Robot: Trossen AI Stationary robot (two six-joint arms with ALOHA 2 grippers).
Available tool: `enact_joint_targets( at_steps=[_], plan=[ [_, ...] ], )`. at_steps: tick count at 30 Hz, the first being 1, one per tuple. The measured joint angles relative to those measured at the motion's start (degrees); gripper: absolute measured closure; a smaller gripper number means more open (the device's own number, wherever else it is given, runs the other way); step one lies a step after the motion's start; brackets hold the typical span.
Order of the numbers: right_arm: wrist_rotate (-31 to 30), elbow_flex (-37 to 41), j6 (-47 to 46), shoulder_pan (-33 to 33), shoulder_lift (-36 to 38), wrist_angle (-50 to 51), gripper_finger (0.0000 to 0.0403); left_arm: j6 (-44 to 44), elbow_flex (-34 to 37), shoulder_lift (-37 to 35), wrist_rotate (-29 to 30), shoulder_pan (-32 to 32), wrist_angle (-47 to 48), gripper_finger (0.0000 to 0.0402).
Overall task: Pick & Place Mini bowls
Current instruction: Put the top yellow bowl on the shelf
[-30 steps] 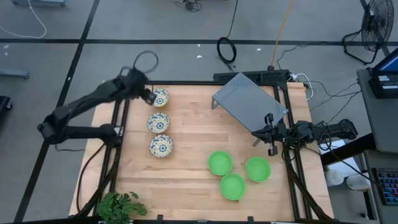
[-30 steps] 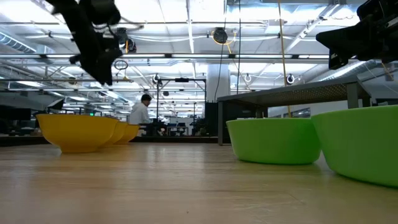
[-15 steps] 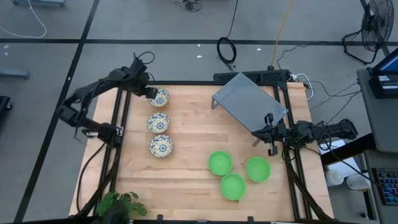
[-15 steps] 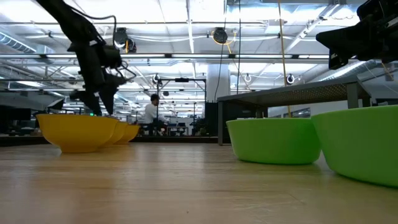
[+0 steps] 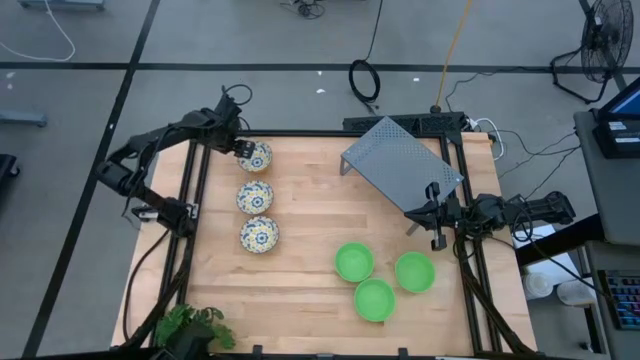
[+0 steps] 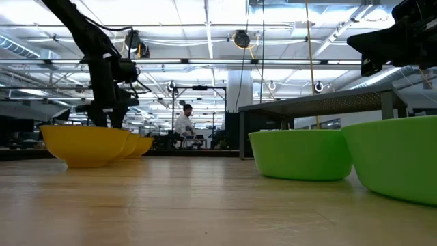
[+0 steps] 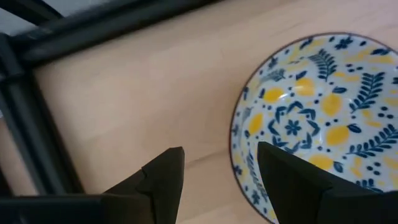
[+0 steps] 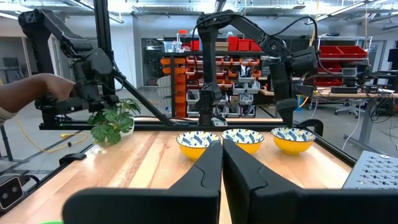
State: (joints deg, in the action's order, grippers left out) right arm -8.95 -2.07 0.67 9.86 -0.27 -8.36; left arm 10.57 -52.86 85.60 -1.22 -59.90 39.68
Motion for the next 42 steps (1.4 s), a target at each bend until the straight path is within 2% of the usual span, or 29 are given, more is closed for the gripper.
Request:
enact_joint_targets(
  at_steps=[3, 8, 13, 26, 32, 38, 42],
  plan=[
    [0.0, 0.0, 0.0, 0.0, 0.0, 0.0, 0.0403, 0.2, 0.0, 1.7, -0.1, 0.8, 0.5, 0.0195],
    [0.0, 0.0, 0.0, 0.0, 0.0, 0.0, 0.0403, 0.5, 0.0, 2.8, 3.9, 1.9, 0.5, 0.0195],
    [0.0, 0.0, 0.0, 0.0, 0.0, 0.0, 0.0403, 0.7, 0.0, 2.4, 2.9, 1.9, 0.9, 0.0202],
    [0.0, 0.0, 0.0, 0.0, 0.0, 0.0, 0.0403, 1.2, 0.0, 2.5, 1.3, 2.8, 0.8, 0.0328],
    [0.0, 0.0, 0.0, 0.0, 0.0, 0.0, 0.0403, 1.6, 1.3, 2.2, 0.9, 2.8, 0.1, 0.037],
    [0.0, 0.0, 0.0, 0.0, 0.0, 0.0, 0.0403, 1.3, 1.7, 2.3, 1.6, 2.8, -0.6, 0.0361],
    [0.0, 0.0, 0.0, 0.0, 0.0, 0.0, 0.0403, -1.9, 1.9, 2.4, 2.2, 3.1, -0.7, 0.0359]
  ],
)
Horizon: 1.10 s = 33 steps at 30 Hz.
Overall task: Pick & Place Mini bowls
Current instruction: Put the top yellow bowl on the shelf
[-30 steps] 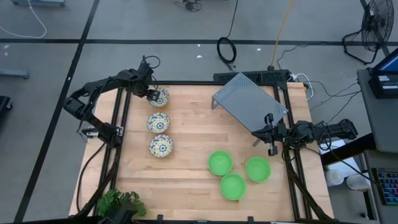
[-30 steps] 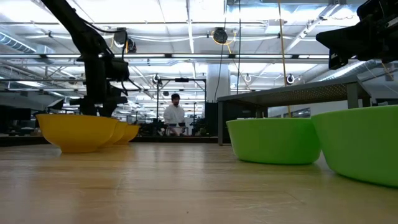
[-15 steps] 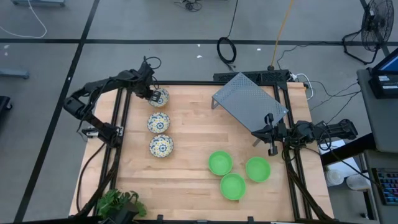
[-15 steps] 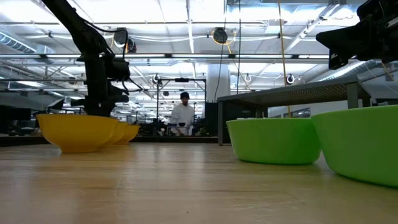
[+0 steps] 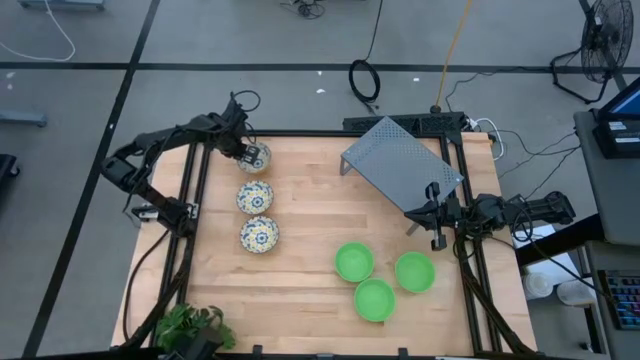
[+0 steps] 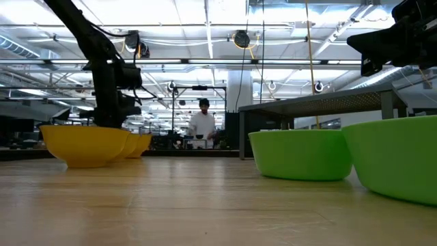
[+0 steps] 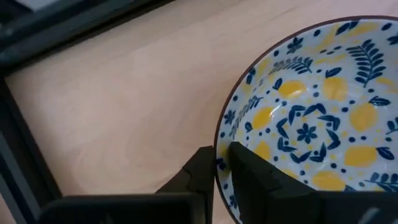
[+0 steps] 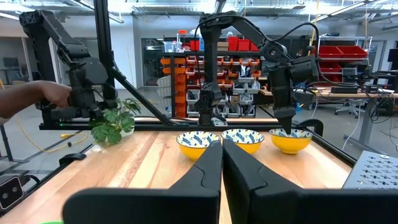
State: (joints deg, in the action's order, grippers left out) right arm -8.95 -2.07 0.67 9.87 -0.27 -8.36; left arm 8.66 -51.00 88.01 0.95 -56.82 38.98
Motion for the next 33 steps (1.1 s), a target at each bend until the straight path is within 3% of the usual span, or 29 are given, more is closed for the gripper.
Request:
enact_joint_targets(
  at_steps=[3, 7, 19, 25, 33],
  plan=[
    [0.0, 0.0, 0.0, 0.0, 0.0, 0.0, 0.0403, -1.1, -0.1, -0.8, 0.9, 0.4, -0.9, 0.0385],
    [0.0, 0.0, 0.0, 0.0, 0.0, 0.0, 0.0403, -2.9, 0.2, -4.3, 3.1, 2.6, -3.4, 0.0387],
    [0.0, 0.0, 0.0, 0.0, 0.0, 0.0, 0.0403, -6.5, 0.2, -27.0, 10.7, 17.0, -9.6, 0.0396],
    [0.0, 0.0, 0.0, 0.0, 0.0, 0.0, 0.0403, -13.2, 0.1, -34.4, 14.5, 29.9, -15.4, 0.0396],
    [0.0, 0.0, 0.0, 0.0, 0.0, 0.0, 0.0403, -26.5, 0.1, -34.9, 31.0, 52.9, -26.6, 0.0396]
  ],
)
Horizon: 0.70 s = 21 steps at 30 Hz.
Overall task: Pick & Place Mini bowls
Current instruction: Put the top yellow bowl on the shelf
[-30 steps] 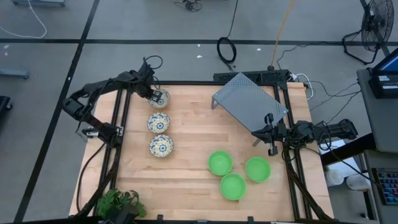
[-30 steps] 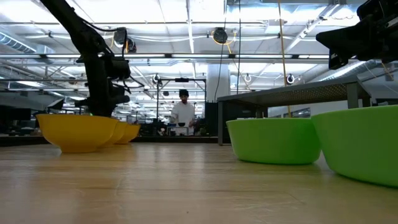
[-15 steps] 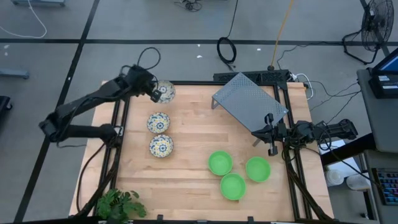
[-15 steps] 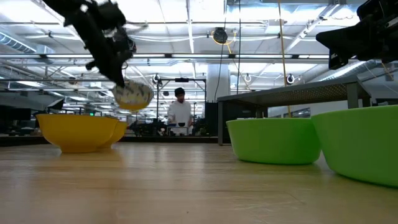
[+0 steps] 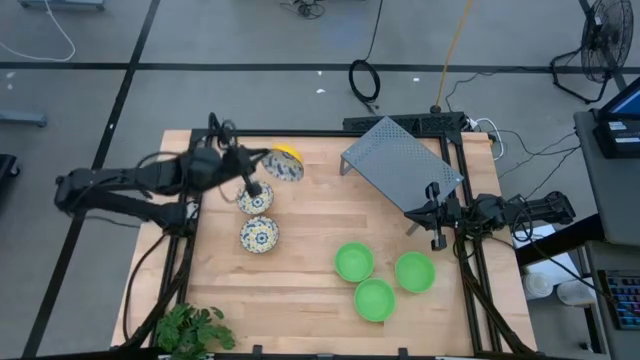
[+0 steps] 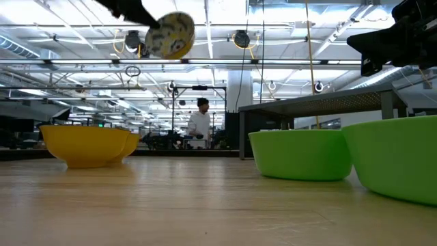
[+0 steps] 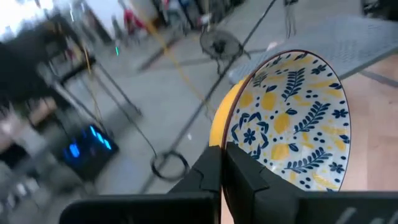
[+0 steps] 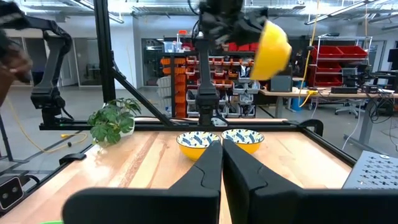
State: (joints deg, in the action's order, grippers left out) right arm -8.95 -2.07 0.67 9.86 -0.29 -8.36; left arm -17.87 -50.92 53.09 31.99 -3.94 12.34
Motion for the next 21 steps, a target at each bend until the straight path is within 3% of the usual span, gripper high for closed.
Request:
enact_joint_targets(
  at_steps=[5, 9, 17, 21],
  plan=[
    [0.0, 0.0, 0.0, 0.0, 0.0, 0.0, 0.0403, -3.0, 0.0, 3.4, 7.7, 12.8, -5.1, 0.0396],
    [0.0, 0.0, 0.0, 0.0, 0.0, 0.0, 0.0403, -3.9, 0.7, 8.1, 8.2, 20.4, -12.3, 0.0396],
    [0.0, 0.0, 0.0, 0.0, 0.0, 0.0, 0.0403, -12.5, 11.4, 15.3, 1.7, 20.8, -51.0, 0.0396],
    [0.0, 0.0, 0.0, 0.0, 0.0, -1.6, 0.0403, -16.1, 15.2, 18.5, -0.8, 19.6, -63.0, 0.0396]
  ],
)
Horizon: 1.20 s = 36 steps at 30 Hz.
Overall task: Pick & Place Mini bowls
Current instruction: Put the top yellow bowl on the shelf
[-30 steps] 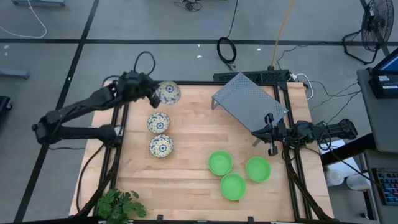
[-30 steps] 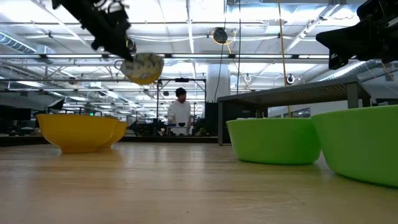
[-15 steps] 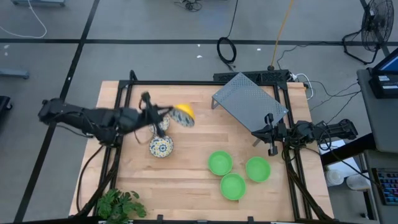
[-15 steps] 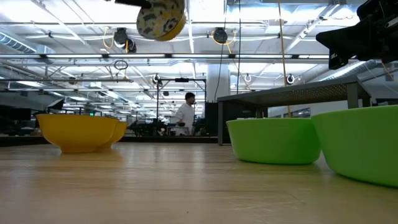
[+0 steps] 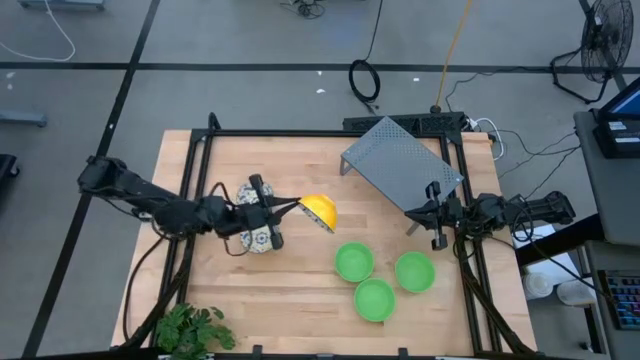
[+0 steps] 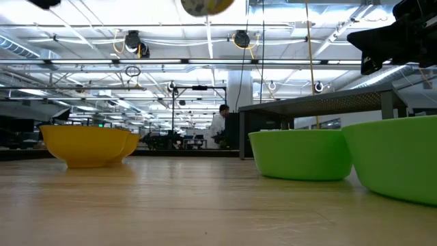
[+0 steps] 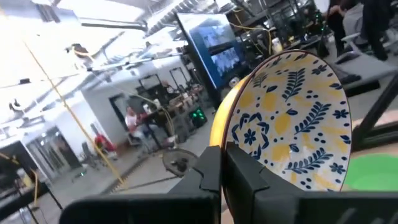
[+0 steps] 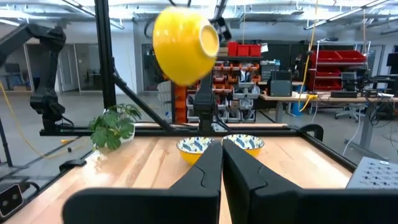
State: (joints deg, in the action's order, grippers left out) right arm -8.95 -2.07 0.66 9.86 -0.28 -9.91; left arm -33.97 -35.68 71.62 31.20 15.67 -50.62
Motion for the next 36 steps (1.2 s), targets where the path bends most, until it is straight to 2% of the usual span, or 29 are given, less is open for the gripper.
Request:
enact_joint_targets(
  at_steps=[4, 8, 13, 19, 22, 27, 30, 32, 36],
  plan=[
    [0.1, 0.0, -4.4, 0.0, 0.0, -1.1, 0.0403, -3.6, 0.6, 3.4, 0.4, -1.7, -6.5, 0.0396],
    [0.0, 0.0, -6.9, 0.0, 0.0, -4.7, 0.0403, -6.6, 0.1, 5.3, 0.9, -2.8, -6.4, 0.0396],
    [0.0, 0.0, -7.4, 0.0, 0.0, -4.7, 0.0403, -9.5, -0.2, 5.2, 4.0, -2.9, -7.3, 0.0396],
    [-0.2, 0.0, -7.2, 0.0, -0.1, -4.1, 0.0403, -17.4, -1.5, 5.2, 9.6, -4.0, -10.6, 0.0396],
    [-0.1, 0.0, -7.1, 0.0, -0.2, -4.5, 0.0403, -17.4, -1.8, 5.2, 8.1, -4.1, -10.3, 0.0396],
    [-1.5, 0.0, -7.2, 0.0, -1.4, -10.6, 0.0403, -17.0, -2.2, 6.6, 5.4, -3.7, -9.6, 0.0396],
    [0.5, 0.0, -8.6, 0.0, -5.0, -14.7, 0.0403, -18.5, -2.2, 7.5, 5.0, -2.6, -9.4, 0.0396],
    [2.3, 0.0, -8.4, 0.1, -9.0, -21.0, 0.0403, -19.3, -2.2, 8.1, 4.1, -2.1, -10.1, 0.0396],
    [4.5, -0.9, -2.4, 0.1, -20.6, -35.1, 0.0403, -20.3, -2.2, 8.0, 4.9, -2.0, -10.8, 0.0396]
  ],
)
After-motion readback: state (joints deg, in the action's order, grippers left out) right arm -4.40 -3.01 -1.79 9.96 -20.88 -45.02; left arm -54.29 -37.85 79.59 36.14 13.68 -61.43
